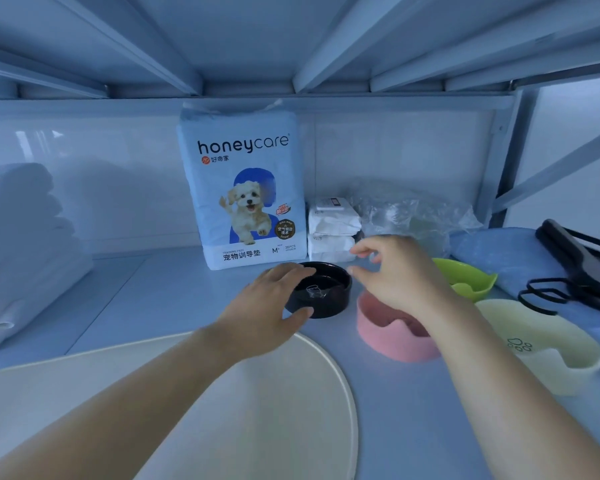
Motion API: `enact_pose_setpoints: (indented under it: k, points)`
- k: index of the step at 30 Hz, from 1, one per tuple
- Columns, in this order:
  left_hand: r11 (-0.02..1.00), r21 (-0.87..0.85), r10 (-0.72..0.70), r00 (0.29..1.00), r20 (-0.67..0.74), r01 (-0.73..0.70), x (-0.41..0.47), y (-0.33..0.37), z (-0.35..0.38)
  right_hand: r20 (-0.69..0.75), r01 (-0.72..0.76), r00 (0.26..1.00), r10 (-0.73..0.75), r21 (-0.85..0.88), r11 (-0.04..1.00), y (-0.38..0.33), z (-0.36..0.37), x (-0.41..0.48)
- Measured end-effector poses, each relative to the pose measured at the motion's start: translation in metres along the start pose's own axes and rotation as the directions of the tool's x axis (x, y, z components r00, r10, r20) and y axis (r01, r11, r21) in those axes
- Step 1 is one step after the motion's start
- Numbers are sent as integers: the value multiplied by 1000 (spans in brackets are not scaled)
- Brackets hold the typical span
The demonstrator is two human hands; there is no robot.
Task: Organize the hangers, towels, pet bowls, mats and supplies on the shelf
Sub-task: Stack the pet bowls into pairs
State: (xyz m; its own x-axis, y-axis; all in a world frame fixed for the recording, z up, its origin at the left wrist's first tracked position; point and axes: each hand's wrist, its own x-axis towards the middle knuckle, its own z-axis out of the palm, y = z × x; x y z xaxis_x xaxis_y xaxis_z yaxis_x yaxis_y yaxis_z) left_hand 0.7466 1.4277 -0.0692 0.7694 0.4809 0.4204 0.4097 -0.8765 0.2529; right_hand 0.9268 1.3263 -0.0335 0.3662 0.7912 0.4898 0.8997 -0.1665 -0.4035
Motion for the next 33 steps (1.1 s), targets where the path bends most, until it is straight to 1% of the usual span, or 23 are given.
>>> enact_pose_setpoints:
  k: [3,4,6,8,10,12,14,16,18,20,23,26,29,33]
  points:
    - [997,-46,66,997,38,-64,19,18,6,75,-5,997,11,-72,997,21,-19,-24]
    - [996,-51,79,995,57,-76,25,21,10,90,-10,996,17,-77,997,27,-19,-33]
    - [996,-10,88,992,91,-88,37,27,15,76,-8,997,11,-34,999,36,-16,-48]
    - [997,50,58,991,125,-64,48,29,17,45,8,999,-10,29,1000,40,-10,-57]
    - [998,63,10,989,146,-20,56,27,21,17,16,1000,-17,59,998,39,-4,-63]
    - [997,82,-12,991,132,1,59,25,26,2,20,1000,-20,43,999,37,1,-66]
    - [990,142,-22,992,122,4,60,22,29,-12,20,1000,-20,6,1000,38,2,-68]
    - [988,144,-76,990,115,59,62,17,30,-11,14,1000,-15,-9,1000,42,1,-69]
    - [986,108,-136,984,117,123,64,9,29,14,18,1000,-17,-30,999,47,1,-70]
    - [985,73,-166,974,153,156,65,2,26,45,13,999,-12,-30,999,51,2,-70]
    - [984,87,-172,959,224,156,61,-5,22,103,17,995,-16,-14,1000,53,2,-70]
    - [983,82,-180,953,244,165,59,-11,22,152,-1,988,2,-5,1000,56,0,-69]
    - [987,81,-157,960,232,141,59,-11,23,152,-8,988,9,-4,1000,57,0,-70]
    - [992,102,-90,983,163,74,60,-4,36,147,11,989,-7,-29,1000,57,0,-70]
